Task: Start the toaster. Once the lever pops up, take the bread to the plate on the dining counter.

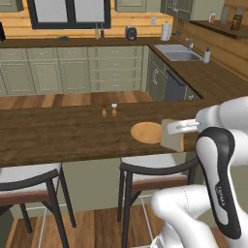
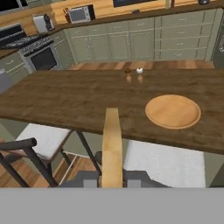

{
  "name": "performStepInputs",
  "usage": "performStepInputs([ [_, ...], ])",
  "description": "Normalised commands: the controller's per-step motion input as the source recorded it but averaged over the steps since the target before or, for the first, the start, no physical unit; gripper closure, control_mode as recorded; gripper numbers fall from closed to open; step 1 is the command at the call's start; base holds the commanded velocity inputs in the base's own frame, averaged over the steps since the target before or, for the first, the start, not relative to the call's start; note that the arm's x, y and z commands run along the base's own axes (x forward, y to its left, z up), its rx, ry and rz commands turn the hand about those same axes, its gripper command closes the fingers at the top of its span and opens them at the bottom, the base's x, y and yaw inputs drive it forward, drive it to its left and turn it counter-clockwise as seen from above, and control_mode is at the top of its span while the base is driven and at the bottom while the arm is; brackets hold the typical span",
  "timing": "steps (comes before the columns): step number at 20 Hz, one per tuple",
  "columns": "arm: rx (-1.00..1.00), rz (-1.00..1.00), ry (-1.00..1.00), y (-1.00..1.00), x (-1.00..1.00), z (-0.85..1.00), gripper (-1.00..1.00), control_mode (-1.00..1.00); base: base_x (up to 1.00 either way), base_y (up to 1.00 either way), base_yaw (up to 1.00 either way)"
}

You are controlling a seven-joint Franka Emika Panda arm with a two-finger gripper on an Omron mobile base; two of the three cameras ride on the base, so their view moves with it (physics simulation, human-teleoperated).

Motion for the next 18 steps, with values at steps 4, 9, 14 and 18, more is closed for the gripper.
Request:
performStepInputs([
  [4,0.11,-0.12,0.05,-0.10,0.44,-0.06,1.00,-1.00,0.00,0.00,0.00],
  [9,0.34,-0.18,0.26,-0.35,0.86,0.00,1.00,-1.00,0.00,0.00,0.00],
  [14,0.34,-0.13,0.30,-0.50,0.84,0.00,1.00,-1.00,0.00,0.00,0.00],
  [18,0.22,-0.12,0.25,-0.41,0.77,0.00,1.00,-1.00,0.00,0.00,0.00],
])
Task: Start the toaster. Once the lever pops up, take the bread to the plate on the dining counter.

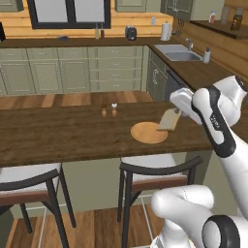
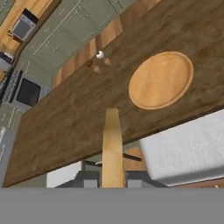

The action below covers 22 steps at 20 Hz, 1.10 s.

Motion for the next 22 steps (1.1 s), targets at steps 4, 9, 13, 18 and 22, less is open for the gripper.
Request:
performStepInputs([
  [4,0.12,-0.11,0.22,-0.29,0.76,-0.10,1.00,-1.00,0.00,0.00,0.00],
  [9,0.20,-0.01,0.08,-0.10,0.70,-0.35,1.00,-1.00,0.00,0.00,0.00],
  [13,0.14,0.05,0.00,0.00,0.70,-0.48,1.00,-1.00,0.00,0.00,0.00],
  [18,0.02,0.03,0.00,-0.01,0.59,-0.40,1.00,-1.00,0.00,0.00,0.00],
  [22,0.00,0.03,0.00,-0.14,0.56,-0.35,1.00,-1.00,0.00,0.00,0.00],
])
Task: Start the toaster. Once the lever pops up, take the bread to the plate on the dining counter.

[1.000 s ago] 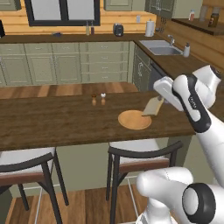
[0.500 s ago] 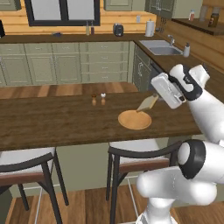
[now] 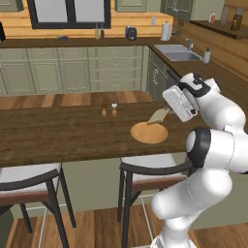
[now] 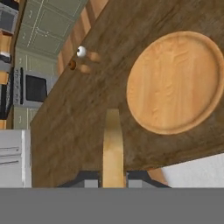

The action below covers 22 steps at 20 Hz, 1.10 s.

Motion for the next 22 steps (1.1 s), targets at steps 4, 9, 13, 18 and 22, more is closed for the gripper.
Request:
performStepInputs([
  [4,0.00,0.03,0.00,-0.08,0.60,-0.40,1.00,-1.00,0.00,0.00,0.00],
  [9,0.00,0.04,0.00,0.00,0.43,-0.41,1.00,-1.00,0.00,0.00,0.00],
  [13,0.00,0.07,0.00,0.00,0.22,-0.42,1.00,-1.00,0.00,0.00,0.00],
  [18,0.00,0.07,0.00,0.00,0.37,-0.34,1.00,-1.00,0.00,0.00,0.00],
  [22,0.00,0.08,0.00,0.00,0.52,-0.36,1.00,-1.00,0.00,0.00,0.00],
])
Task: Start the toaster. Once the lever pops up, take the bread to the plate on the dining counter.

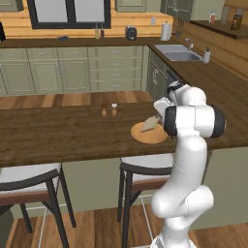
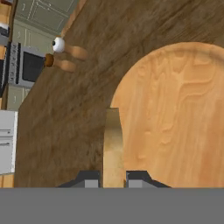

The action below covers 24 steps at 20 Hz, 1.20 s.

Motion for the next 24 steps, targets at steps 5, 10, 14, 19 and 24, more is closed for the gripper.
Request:
performStepInputs([
  [5,0.00,0.08,0.00,0.00,0.59,-0.34,1.00,-1.00,0.00,0.00,0.00],
  [10,0.00,0.08,0.00,-0.03,0.46,-0.31,1.00,-1.00,0.00,0.00,0.00],
  [14,0.00,0.10,0.00,-0.11,0.32,-0.34,1.00,-1.00,0.00,0.00,0.00],
  [19,0.00,0.06,0.03,-0.02,0.06,-0.35,-1.00,-1.00,0.00,0.00,0.00],
  [24,0.00,0.03,0.00,-0.05,-0.02,-0.06,-1.00,-1.00,0.00,0.00,0.00],
])
